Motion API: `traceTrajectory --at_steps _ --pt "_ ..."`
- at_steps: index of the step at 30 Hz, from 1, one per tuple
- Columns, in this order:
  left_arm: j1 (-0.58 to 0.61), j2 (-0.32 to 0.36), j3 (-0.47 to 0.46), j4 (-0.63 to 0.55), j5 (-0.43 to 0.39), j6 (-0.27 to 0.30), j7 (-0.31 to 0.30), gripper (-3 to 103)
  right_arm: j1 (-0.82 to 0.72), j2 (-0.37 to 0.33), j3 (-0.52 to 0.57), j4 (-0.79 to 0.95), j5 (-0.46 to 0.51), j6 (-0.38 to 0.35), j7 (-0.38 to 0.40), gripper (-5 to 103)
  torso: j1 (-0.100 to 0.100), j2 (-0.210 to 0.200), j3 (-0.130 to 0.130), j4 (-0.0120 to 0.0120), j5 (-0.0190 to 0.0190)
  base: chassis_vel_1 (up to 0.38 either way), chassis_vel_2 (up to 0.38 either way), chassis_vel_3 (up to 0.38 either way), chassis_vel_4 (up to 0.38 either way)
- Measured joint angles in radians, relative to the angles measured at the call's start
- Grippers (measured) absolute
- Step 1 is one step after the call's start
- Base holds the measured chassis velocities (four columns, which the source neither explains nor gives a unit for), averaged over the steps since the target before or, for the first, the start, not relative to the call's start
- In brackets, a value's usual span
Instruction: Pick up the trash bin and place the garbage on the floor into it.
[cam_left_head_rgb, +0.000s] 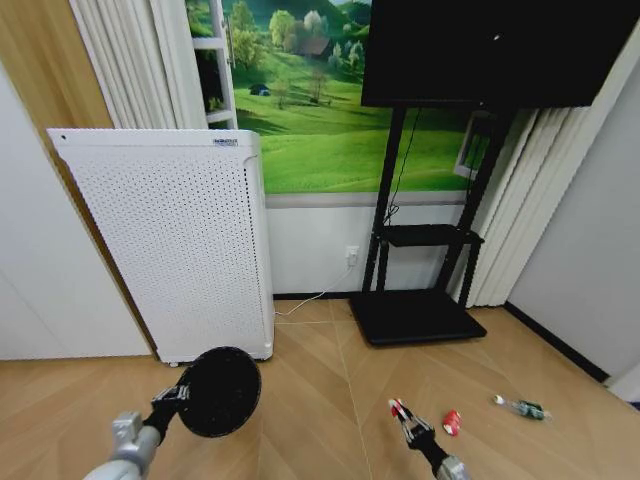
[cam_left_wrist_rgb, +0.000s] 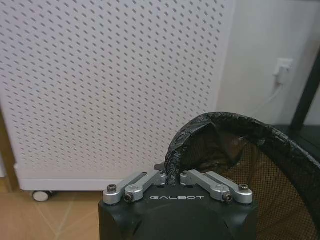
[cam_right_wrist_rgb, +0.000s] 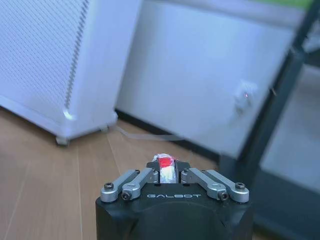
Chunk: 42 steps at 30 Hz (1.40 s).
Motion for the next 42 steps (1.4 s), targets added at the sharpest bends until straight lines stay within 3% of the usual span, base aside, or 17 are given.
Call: traceTrajectory --at_steps 1,3,4,6,9,12,13,17,18,21,24,27,33,35,42 --pt "0.000 0.000 0.000 0.000 0.000 0.000 0.000 7 0.000 0.000 0.000 0.000 0.000 0.000 0.000 15 0.000 0.000 0.000 0.0000 0.0000 0.000 0.000 0.000 0.000" --pt "-0.068 0.049 0.098 0.038 -0.002 -0.014 0.004 7 0.009 -0.017 -0.018 0.053 0.026 -0.007 -0.005 15 0.000 0.000 0.000 -0.0020 0.0002 0.016 0.015 0.030 0.021" --pt "-0.068 0.049 0.098 0.038 -0.002 -0.014 0.004 7 0.009 -0.017 -0.018 0.053 0.026 -0.007 -0.005 15 0.000 0.000 0.000 -0.0020 0.0002 0.000 0.000 0.000 0.000" --pt "-0.147 0.094 0.193 0.081 -0.024 -0.033 0.005 7 0.009 -0.023 -0.024 0.101 0.057 -0.014 -0.013 15 0.000 0.000 0.000 -0.0029 -0.0003 0.000 0.000 0.000 0.000" --pt "-0.216 0.126 0.270 0.123 -0.056 -0.041 0.007 7 0.004 -0.027 -0.024 0.140 0.078 -0.016 -0.020 15 0.000 0.000 0.000 -0.0026 0.0001 0.000 0.000 0.000 0.000" --pt "-0.374 0.141 0.401 0.211 -0.116 -0.043 0.001 7 -0.012 -0.032 -0.016 0.200 0.106 -0.016 -0.037 15 0.000 0.000 0.000 -0.0021 0.0001 0.000 0.000 0.000 0.000" --pt "-0.374 0.141 0.401 0.211 -0.116 -0.043 0.001 7 -0.012 -0.032 -0.016 0.200 0.106 -0.016 -0.037 15 0.000 0.000 0.000 -0.0021 0.0001 0.000 0.000 0.000 0.000" --pt "-0.584 0.076 0.578 0.346 -0.147 -0.049 0.004 7 -0.033 -0.033 0.005 0.256 0.117 -0.022 -0.041 15 0.000 0.000 0.000 -0.0023 -0.0001 0.000 0.000 0.000 0.000" --pt "-0.584 0.076 0.578 0.346 -0.147 -0.049 0.004 7 -0.033 -0.033 0.005 0.256 0.117 -0.022 -0.041 15 0.000 0.000 0.000 -0.0023 -0.0001 0.000 0.000 0.000 0.000" --pt "-0.745 0.014 0.740 0.433 -0.180 -0.064 0.019 7 -0.051 -0.036 0.022 0.280 0.128 -0.022 -0.044 15 0.000 0.000 0.000 -0.0023 0.0005 0.000 0.000 0.000 0.000" --pt "-0.810 -0.018 0.820 0.469 -0.196 -0.072 0.033 7 -0.063 -0.036 0.030 0.288 0.129 -0.021 -0.044 15 0.000 0.000 0.000 -0.0027 0.0004 0.000 0.000 0.000 0.000" --pt "-0.931 -0.109 0.967 0.555 -0.228 -0.082 0.050 7 -0.105 -0.026 0.044 0.300 0.120 -0.004 -0.050 15 0.000 0.000 0.000 -0.0028 0.0005 0.000 0.000 0.000 0.000" --pt "-0.971 -0.161 1.049 0.559 -0.272 -0.074 0.048 7 -0.133 -0.009 0.049 0.309 0.108 0.010 -0.060 15 0.000 0.000 0.000 -0.0023 0.0002 0.000 0.000 0.000 0.000" --pt "-0.977 -0.168 1.075 0.532 -0.322 -0.069 0.050 7 -0.146 -0.005 0.046 0.317 0.101 0.017 -0.062 15 0.000 0.000 0.000 -0.0020 0.0004 0.000 0.000 0.000 0.000" --pt "-0.951 -0.169 1.079 0.480 -0.380 -0.061 0.060 7 -0.168 0.001 0.034 0.323 0.083 0.028 -0.064 15 0.000 0.000 0.000 -0.0021 0.0001 0.000 0.000 0.000 0.000"
